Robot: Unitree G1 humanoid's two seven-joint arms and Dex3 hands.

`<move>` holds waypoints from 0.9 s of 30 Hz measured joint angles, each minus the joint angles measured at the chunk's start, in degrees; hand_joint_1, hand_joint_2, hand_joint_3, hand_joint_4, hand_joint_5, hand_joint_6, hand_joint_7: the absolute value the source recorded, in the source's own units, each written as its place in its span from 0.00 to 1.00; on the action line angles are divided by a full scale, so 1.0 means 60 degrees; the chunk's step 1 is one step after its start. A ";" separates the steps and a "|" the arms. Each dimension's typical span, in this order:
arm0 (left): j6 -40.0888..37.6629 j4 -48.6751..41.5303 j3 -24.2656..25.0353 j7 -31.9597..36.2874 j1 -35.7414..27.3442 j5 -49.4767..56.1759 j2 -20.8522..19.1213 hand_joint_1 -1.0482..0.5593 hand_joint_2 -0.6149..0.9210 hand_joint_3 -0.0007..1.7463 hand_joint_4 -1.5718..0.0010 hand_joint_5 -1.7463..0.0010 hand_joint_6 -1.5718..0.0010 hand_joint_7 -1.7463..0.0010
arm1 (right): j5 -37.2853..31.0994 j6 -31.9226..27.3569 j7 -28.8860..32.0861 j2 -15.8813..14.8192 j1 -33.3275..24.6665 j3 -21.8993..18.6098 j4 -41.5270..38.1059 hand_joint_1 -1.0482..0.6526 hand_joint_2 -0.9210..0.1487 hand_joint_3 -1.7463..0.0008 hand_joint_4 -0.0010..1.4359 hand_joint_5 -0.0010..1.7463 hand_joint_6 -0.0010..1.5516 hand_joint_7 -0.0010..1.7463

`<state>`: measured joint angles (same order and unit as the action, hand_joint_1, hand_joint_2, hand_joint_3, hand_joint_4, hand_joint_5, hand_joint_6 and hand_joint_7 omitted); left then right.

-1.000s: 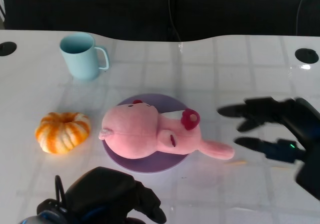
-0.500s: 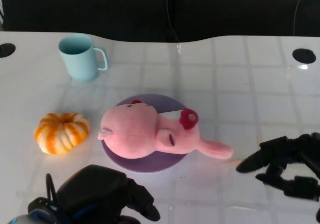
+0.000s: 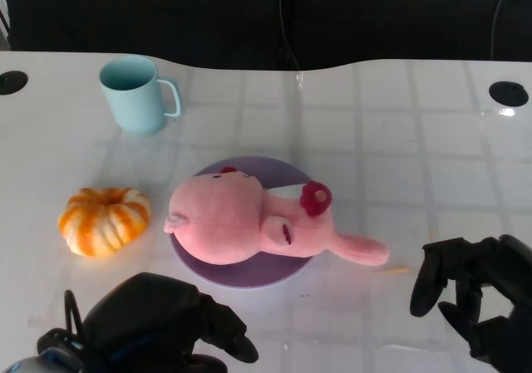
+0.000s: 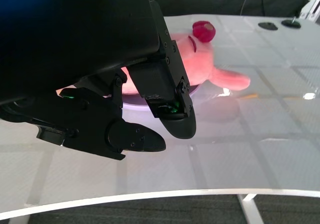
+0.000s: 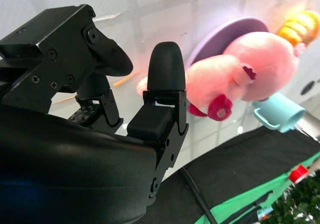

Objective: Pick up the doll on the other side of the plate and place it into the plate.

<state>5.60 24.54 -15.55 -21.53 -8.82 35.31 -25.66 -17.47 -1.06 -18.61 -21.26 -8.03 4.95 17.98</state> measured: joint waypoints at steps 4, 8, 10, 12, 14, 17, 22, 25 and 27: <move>0.0008 -0.0091 0.0015 0.0047 0.0000 0.0020 0.0000 0.52 1.00 0.13 0.53 0.25 0.28 0.99 | -0.0072 0.0003 0.0088 0.0000 0.0121 0.0076 -0.0251 0.62 0.50 0.28 0.56 1.00 0.52 0.78; 0.0025 -0.0192 0.0015 0.0141 0.0000 0.0039 0.0010 0.53 1.00 0.12 0.52 0.24 0.28 0.99 | -0.0132 -0.0041 0.0102 0.0001 0.0170 0.0091 -0.0268 0.62 0.49 0.27 0.54 1.00 0.50 0.78; 0.0039 -0.0200 0.0015 0.0146 0.0001 0.0039 0.0011 0.53 1.00 0.12 0.52 0.24 0.28 0.99 | -0.0132 -0.0167 0.0100 0.0001 0.0194 0.0096 -0.0268 0.62 0.48 0.29 0.54 0.99 0.50 0.78; 0.0039 -0.0200 0.0014 0.0146 0.0001 0.0038 0.0010 0.53 1.00 0.12 0.52 0.24 0.28 0.99 | -0.0132 -0.0183 0.0100 0.0001 0.0199 0.0105 -0.0267 0.62 0.47 0.30 0.54 0.99 0.50 0.78; 0.0045 -0.0202 0.0014 0.0146 0.0001 0.0037 0.0010 0.53 1.00 0.11 0.52 0.25 0.28 0.99 | -0.0131 -0.0183 0.0099 0.0001 0.0201 0.0111 -0.0268 0.62 0.46 0.31 0.54 0.99 0.50 0.78; 0.0095 -0.0207 0.0015 0.0150 0.0000 0.0037 0.0011 0.53 1.00 0.11 0.51 0.23 0.28 0.99 | -0.0131 -0.0181 0.0099 0.0001 0.0203 0.0116 -0.0268 0.62 0.47 0.31 0.55 0.99 0.50 0.78; 0.0135 -0.0258 0.0014 0.0157 0.0002 0.0037 0.0027 0.53 1.00 0.11 0.53 0.25 0.28 0.99 | -0.0085 -0.0175 0.0099 0.0002 0.0250 0.0116 -0.0395 0.62 0.47 0.30 0.54 0.99 0.50 0.78; 0.0134 -0.0314 0.0015 0.0157 0.0006 0.0037 0.0043 0.53 1.00 0.11 0.52 0.26 0.28 0.99 | -0.0064 -0.0174 0.0099 0.0002 0.0295 0.0116 -0.0529 0.62 0.48 0.29 0.55 0.98 0.50 0.77; 0.0133 -0.0318 0.0015 0.0157 0.0013 0.0037 0.0047 0.53 1.00 0.11 0.51 0.26 0.28 0.99 | -0.0064 -0.0174 0.0099 0.0002 0.0308 0.0116 -0.0537 0.62 0.49 0.28 0.55 0.98 0.50 0.77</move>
